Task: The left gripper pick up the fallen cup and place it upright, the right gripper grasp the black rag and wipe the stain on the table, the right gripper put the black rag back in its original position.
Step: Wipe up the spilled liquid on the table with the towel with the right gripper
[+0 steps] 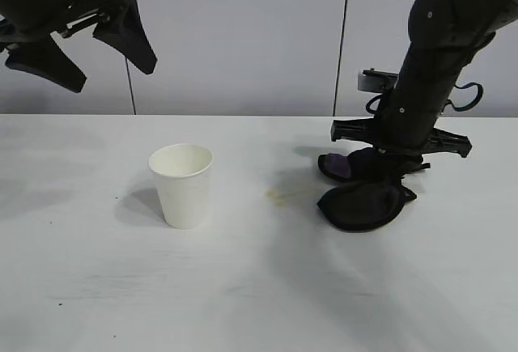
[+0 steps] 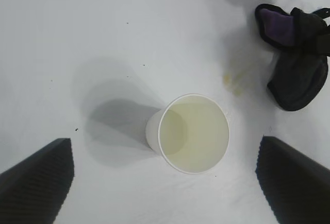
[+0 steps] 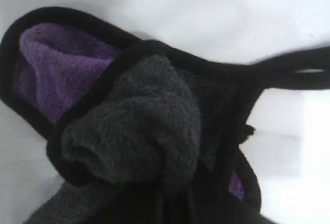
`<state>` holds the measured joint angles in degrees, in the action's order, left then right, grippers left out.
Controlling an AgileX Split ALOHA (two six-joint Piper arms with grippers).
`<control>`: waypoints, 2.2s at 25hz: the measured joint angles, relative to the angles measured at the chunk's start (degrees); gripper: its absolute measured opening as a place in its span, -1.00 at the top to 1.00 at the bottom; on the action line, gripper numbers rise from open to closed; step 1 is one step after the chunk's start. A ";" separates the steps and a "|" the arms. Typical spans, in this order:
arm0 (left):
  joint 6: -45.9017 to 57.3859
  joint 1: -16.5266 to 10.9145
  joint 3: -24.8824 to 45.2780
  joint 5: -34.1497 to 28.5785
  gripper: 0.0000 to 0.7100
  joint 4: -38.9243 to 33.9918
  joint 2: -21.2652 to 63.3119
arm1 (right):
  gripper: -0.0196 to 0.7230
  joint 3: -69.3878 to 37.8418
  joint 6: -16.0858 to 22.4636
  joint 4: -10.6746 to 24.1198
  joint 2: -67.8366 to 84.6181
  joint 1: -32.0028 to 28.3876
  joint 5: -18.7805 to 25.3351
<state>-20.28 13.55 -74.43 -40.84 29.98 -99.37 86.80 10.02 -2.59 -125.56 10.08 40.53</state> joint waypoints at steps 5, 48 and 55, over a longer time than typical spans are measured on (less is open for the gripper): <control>0.00 0.00 0.00 0.37 -0.95 0.00 0.00 | 0.92 -0.06 -1.51 -2.15 0.00 4.95 -1.92; 0.00 0.00 0.00 1.56 -0.95 -0.23 0.00 | 0.92 0.00 6.18 -3.32 -1.53 7.36 -11.14; 0.00 0.00 0.00 1.85 -0.95 -0.23 0.00 | 0.92 0.00 5.37 2.29 0.90 1.98 -8.08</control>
<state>-20.28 13.55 -74.43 -39.00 29.75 -99.37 86.80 15.39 -0.30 -124.67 12.06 32.46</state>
